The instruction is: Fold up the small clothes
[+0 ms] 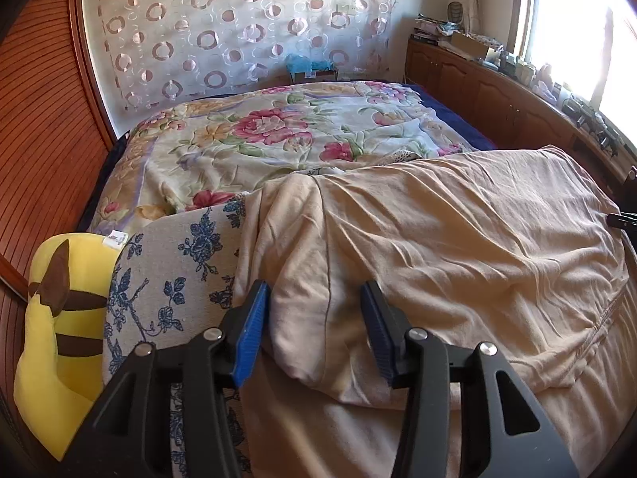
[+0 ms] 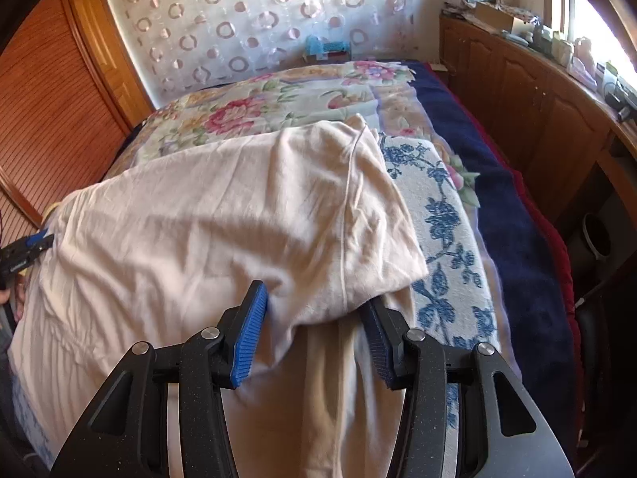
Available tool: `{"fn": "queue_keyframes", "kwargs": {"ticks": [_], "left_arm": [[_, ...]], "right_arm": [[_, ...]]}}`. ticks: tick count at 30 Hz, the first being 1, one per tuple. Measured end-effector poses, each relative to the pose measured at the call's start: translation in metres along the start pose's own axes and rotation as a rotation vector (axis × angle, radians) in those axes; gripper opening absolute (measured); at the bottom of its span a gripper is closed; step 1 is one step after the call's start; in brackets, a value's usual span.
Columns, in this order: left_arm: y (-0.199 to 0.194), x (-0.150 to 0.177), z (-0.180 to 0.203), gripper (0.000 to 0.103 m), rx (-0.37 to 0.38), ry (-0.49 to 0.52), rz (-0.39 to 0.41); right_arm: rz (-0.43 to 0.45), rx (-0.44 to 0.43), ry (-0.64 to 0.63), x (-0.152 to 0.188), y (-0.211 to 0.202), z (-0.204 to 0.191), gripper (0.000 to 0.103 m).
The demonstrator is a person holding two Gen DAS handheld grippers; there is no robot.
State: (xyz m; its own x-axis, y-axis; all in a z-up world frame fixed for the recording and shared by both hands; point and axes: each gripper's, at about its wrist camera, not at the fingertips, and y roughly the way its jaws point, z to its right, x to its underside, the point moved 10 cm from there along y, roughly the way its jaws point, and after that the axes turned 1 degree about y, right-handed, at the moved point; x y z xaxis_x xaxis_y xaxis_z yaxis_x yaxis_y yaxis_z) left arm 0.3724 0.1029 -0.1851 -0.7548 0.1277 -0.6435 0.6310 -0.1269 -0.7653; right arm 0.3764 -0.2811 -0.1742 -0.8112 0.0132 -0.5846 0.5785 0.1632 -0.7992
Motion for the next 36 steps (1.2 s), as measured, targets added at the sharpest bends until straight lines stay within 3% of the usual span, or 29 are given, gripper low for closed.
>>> {"fn": "queue_keyframes", "kwargs": {"ticks": [9,13,17,18,20,22,24,36], "left_arm": [[-0.004,0.001,0.000,0.046,0.021,-0.029,0.000],[-0.013,0.007,-0.008,0.036,0.086,-0.134,0.009],[-0.016,0.013,-0.015,0.015,0.074,-0.172,0.019],[-0.017,0.013,-0.017,0.006,0.068,-0.172,0.024],[-0.022,0.011,-0.014,0.003,0.068,-0.158,0.038],[-0.030,0.005,-0.010,0.002,0.048,-0.121,0.065],[-0.040,-0.003,-0.006,0.002,0.045,-0.098,0.089],[-0.103,-0.043,-0.010,0.001,0.059,-0.117,0.241]], "right_arm": [[0.054,0.074,-0.065,0.003,0.004,-0.004,0.049],[0.058,0.075,-0.058,0.004,0.005,-0.003,0.049],[0.064,0.081,-0.050,0.005,0.004,-0.004,0.046],[0.066,0.088,-0.047,0.005,0.003,-0.003,0.041],[0.073,0.091,-0.036,0.004,0.000,-0.001,0.030],[0.078,0.085,-0.044,0.002,-0.002,0.000,0.010],[0.091,0.084,-0.065,-0.001,-0.007,-0.003,0.007],[0.273,0.062,-0.145,-0.049,-0.075,-0.023,0.003]]}}
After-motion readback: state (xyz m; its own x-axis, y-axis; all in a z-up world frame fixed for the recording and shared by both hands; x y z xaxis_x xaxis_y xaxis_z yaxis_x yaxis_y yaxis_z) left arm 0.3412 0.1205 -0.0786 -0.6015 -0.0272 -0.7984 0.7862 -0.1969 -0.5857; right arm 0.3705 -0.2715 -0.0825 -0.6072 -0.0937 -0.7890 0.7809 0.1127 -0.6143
